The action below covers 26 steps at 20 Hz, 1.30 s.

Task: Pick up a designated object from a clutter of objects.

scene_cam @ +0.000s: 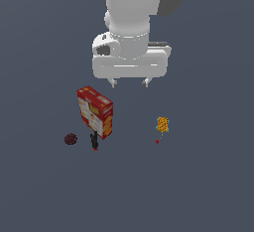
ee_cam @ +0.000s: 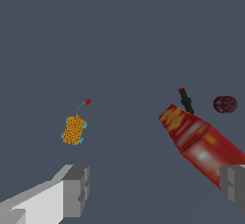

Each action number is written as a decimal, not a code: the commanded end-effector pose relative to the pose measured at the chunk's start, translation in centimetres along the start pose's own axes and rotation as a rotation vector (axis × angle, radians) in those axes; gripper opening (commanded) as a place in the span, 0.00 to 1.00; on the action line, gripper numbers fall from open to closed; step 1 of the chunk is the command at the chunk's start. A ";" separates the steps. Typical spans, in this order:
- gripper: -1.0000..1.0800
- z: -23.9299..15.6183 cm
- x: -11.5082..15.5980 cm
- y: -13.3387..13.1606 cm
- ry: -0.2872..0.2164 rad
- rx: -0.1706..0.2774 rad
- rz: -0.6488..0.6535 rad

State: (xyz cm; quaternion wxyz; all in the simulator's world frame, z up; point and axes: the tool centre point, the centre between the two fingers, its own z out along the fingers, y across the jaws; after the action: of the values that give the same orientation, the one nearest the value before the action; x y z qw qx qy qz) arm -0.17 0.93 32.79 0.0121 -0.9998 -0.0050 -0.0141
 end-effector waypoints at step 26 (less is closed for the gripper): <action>0.96 4.7 2.0 -0.9 0.010 -0.011 0.077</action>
State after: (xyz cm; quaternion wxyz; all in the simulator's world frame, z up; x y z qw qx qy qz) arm 1.71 1.18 29.22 0.0086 -0.9993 0.0293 -0.0203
